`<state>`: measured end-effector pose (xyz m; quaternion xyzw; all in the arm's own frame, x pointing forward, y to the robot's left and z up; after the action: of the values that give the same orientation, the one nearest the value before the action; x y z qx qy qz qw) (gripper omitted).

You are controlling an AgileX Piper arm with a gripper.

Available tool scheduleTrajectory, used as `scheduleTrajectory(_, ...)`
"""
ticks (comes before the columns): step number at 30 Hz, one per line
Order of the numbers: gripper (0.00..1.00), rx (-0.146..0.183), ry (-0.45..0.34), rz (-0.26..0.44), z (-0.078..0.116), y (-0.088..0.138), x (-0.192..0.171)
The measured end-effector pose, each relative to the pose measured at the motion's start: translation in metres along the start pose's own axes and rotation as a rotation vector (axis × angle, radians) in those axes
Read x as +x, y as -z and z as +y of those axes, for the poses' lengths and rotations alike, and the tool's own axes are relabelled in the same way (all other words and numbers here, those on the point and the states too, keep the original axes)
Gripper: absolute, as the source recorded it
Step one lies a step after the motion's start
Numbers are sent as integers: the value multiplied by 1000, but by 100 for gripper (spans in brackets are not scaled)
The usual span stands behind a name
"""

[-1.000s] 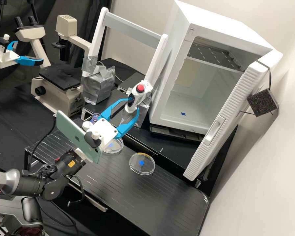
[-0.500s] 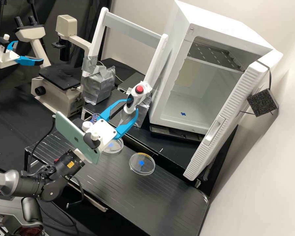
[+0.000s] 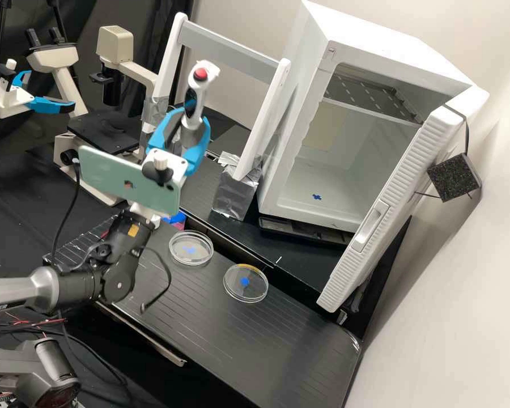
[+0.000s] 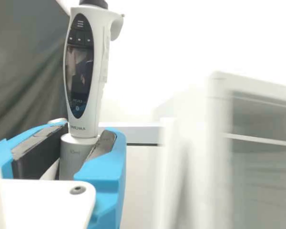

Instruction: Use the pipette

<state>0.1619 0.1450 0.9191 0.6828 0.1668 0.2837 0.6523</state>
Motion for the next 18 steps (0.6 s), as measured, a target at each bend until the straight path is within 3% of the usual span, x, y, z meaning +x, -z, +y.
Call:
scheduleTrajectory(4,0,-4,129,6,-3,15,37)
scheduleTrajectory(8,0,-23,191,-34,-5,24,71)
scheduleTrajectory(15,0,-42,236,-133,0,31,122)
scheduleTrajectory(18,0,-77,254,-156,1,33,139)
